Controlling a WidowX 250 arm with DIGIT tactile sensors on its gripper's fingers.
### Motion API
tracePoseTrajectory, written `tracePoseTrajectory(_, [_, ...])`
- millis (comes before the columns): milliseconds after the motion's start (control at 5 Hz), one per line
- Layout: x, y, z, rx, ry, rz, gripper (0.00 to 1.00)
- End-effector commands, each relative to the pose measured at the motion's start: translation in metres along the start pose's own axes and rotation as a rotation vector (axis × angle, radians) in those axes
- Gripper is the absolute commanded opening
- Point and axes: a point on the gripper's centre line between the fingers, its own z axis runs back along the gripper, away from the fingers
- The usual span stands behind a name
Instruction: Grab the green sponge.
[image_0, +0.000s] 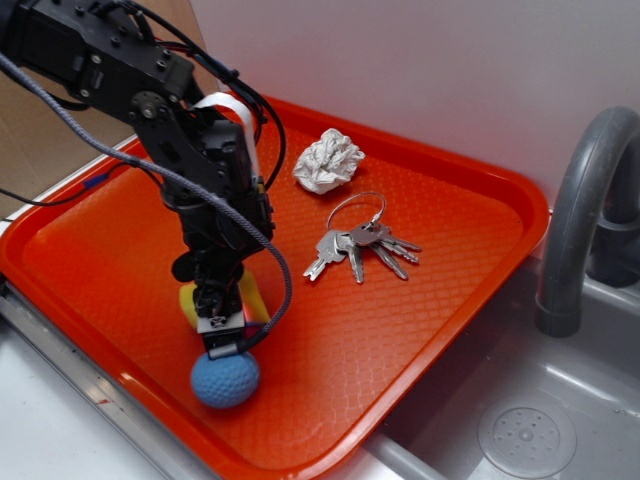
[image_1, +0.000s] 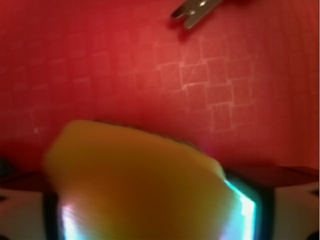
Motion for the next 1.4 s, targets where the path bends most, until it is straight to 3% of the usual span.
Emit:
tracePoseTrajectory(0, [-0.008,-0.002,0.054,-0.09,-0.122,0.145,0.0])
tracePoseTrajectory(200, [-0.013,0.035,0.102,-0.207,-0.216,0.373,0.0])
tracePoseTrajectory(600, [-0.064,0.102,0.166,-0.116,-0.228,0.646,0.0])
tracePoseTrajectory(1000, [-0.118,0.132,0.203,-0.056,-0.305,0.863,0.0])
tracePoseTrajectory(1200, [-0.108,0.134,0.2,-0.018,-0.29,0.72,0.0])
